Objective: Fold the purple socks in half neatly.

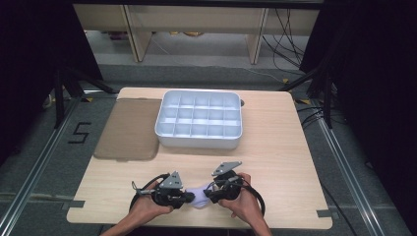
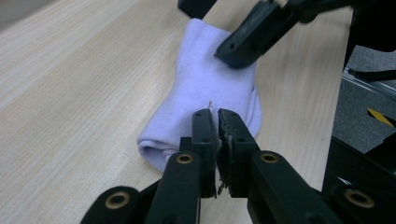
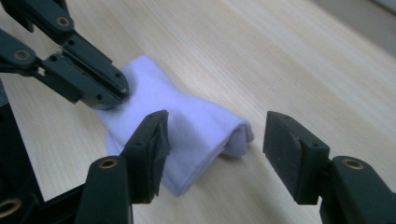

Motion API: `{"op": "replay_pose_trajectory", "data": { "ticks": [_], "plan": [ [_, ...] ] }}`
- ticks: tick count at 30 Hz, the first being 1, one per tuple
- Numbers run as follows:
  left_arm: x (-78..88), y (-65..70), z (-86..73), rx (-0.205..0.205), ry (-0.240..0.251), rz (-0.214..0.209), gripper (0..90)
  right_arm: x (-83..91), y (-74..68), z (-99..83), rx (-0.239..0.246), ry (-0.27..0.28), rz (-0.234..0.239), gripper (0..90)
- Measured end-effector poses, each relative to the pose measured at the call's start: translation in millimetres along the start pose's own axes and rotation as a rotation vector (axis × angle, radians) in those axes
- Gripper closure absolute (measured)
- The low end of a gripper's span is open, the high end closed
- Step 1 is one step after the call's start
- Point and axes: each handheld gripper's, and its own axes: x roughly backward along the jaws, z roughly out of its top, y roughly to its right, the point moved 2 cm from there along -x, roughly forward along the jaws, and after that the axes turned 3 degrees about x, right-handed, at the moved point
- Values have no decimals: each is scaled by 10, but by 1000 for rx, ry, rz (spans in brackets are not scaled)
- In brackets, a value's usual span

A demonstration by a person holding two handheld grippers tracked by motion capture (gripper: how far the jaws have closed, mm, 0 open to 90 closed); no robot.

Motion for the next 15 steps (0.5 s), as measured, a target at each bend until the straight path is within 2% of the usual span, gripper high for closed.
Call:
{"op": "replay_pose_trajectory", "data": {
  "ticks": [2, 3, 4, 5, 7, 8, 9, 11, 12, 13, 14, 15],
  "plan": [
    [-6, 6, -1, 2, 6, -7, 841, -23, 12, 3, -37, -23, -1, 388],
    [-4, -11, 1, -12, -1, -5, 841, -55, 39, 6, -17, 4, 22, 390],
    [-4, -11, 1, -12, -1, -5, 840, -55, 39, 6, -17, 4, 22, 390],
    [-11, 6, -4, 23, 4, -13, 840, -63, 58, -1, -46, -4, 37, 391],
    [-6, 1, -3, 21, 4, -11, 838, -63, 84, -14, -61, -17, 64, 399],
    [-5, 1, -6, 17, 4, -11, 837, -59, 83, -21, -93, -30, 66, 411],
    [-3, -6, -9, 0, 0, -3, 837, -53, 80, -25, -105, -39, 70, 421],
    [0, -8, -7, -10, -2, -4, 837, -74, 95, -24, -71, -29, 90, 424],
    [2, -11, -7, -14, -5, -5, 837, -80, 80, -29, -99, -35, 96, 428],
    [1, -11, -8, -14, -5, -6, 837, -100, 100, -33, -74, -17, 102, 441],
    [-2, -16, -7, -21, -6, -10, 837, -94, 108, -39, -72, -13, 126, 453],
    [-6, -16, -6, -19, -1, -14, 837, -95, 112, -45, -80, -11, 130, 461]
  ]
}}
